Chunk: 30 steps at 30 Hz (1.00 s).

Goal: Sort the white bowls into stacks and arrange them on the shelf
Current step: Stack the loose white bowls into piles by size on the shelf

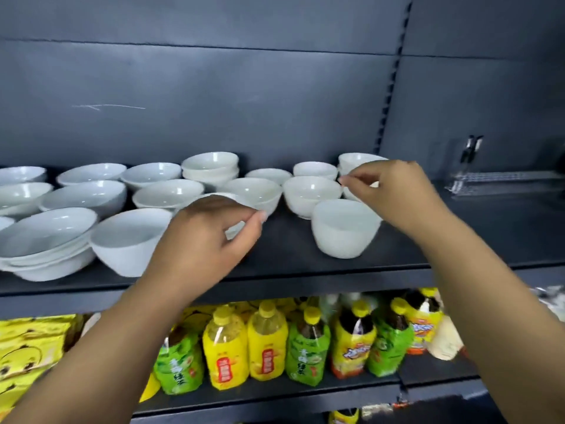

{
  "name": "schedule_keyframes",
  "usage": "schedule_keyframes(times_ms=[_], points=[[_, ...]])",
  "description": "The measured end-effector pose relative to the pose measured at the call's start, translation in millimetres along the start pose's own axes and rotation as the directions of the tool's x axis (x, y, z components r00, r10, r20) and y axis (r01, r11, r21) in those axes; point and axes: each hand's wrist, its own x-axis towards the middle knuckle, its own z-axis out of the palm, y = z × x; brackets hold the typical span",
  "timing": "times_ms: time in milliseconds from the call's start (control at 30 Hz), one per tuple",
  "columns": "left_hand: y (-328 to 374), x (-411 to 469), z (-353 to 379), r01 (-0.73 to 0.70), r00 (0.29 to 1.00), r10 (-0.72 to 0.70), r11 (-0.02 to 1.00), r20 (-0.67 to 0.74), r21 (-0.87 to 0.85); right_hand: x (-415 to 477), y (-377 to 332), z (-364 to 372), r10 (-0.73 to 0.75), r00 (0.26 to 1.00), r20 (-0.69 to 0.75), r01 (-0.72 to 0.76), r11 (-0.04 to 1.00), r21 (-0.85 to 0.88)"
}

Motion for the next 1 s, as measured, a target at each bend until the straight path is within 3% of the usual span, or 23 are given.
schedule_keyframes(times_ms=[133, 233, 433, 567, 667, 833, 1000], points=[[40, 16, 47, -0.02, 0.998, 0.024, 0.998, 0.062, -0.067, -11, 70, -33, 0.098, 0.995, -0.02, -0.098, 0.995, -0.014], [59, 15, 82, 0.012, 0.994, 0.001, 0.993, 0.112, -0.116, -17, 109, -41, 0.125, 0.991, 0.045, -0.125, 0.992, 0.002], [80, 18, 132, 0.213, 0.965, -0.194, 0.973, 0.175, -0.095, -9, 169, -32, 0.175, 0.971, 0.163, -0.201, 0.966, 0.16], [82, 25, 146, 0.285, 0.946, -0.271, 0.957, 0.18, -0.058, 8, 181, -9, 0.111, 0.964, 0.242, -0.183, 0.936, 0.301], [72, 32, 148, 0.328, 0.939, -0.315, 0.941, 0.137, -0.083, 25, 177, 10, 0.022, 0.952, 0.306, -0.123, 0.941, 0.315], [43, 50, 151, 0.542, 0.84, -0.535, 0.815, 0.096, -0.205, 45, 183, 36, -0.016, 0.924, 0.381, -0.062, 0.98, 0.191], [19, 50, 157, 0.589, 0.802, -0.566, 0.693, 0.192, -0.415, 49, 188, 34, 0.006, 0.96, 0.281, -0.102, 0.939, 0.328]])
